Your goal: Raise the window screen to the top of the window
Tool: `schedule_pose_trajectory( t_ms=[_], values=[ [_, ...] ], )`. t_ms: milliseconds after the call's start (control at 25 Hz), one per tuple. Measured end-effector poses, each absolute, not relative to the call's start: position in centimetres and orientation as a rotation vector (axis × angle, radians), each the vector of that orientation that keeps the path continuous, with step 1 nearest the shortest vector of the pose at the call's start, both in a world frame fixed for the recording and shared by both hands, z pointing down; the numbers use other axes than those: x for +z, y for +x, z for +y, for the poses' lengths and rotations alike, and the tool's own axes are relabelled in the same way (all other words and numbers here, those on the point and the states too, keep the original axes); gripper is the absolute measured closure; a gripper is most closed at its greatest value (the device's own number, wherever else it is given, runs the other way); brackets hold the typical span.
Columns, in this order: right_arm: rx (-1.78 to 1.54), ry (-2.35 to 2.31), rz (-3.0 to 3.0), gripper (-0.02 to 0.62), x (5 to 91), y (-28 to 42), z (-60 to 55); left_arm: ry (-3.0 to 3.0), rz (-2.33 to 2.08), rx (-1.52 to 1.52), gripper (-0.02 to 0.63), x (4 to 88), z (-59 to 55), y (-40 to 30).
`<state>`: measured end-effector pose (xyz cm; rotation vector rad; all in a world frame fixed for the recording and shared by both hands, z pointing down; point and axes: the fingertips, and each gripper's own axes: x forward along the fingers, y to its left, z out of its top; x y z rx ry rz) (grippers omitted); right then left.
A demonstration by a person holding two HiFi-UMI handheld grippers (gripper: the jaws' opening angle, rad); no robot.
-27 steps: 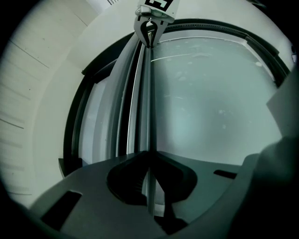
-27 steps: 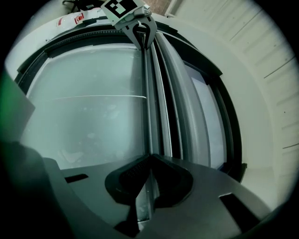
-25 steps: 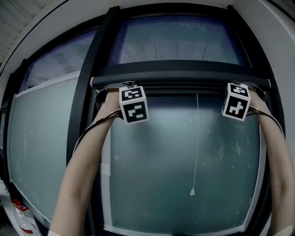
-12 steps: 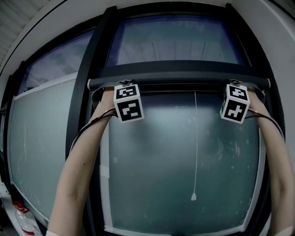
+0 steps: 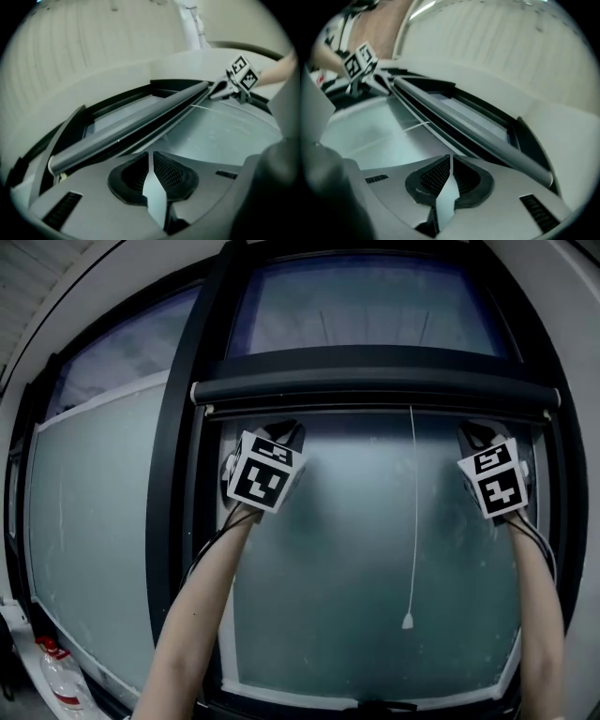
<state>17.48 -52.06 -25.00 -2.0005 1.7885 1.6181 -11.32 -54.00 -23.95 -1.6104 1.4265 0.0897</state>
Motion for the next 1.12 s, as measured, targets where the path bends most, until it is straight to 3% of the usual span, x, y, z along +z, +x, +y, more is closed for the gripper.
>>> schedule_pose_trajectory(
  t_ms=[160, 320, 680, 840, 1000, 1120],
  values=[
    [1.169, -1.652, 1.940, 0.572, -19.0, 16.5, -51.8, -1.780, 1.485, 0.313, 0.572, -17.7, -55.2, -11.4],
    [0.935, -1.523, 1.982, 0.572, -10.5, 14.6, -51.8, -1.887, 1.505, 0.394, 0.572, -9.2, -55.2, -9.7],
    [0.596, -1.493, 2.346, 0.572, 17.9, 11.4, -48.5, -2.373, 1.538, 0.142, 0.572, 24.7, -52.1, -3.8],
    [0.315, -1.583, 2.490, 0.572, 31.8, 12.1, -45.7, -2.541, 1.641, 0.211, 0.572, 37.4, -48.8, -3.7],
    [-0.024, -1.675, 2.472, 0.572, 42.2, 13.6, -43.5, -2.571, 1.766, 0.224, 0.572, 43.5, -46.1, -4.1],
    [-0.091, -1.692, 2.548, 0.572, 45.5, 13.0, -42.6, -2.542, 1.749, 0.137, 0.572, 44.1, -45.0, -2.9]
  ],
)
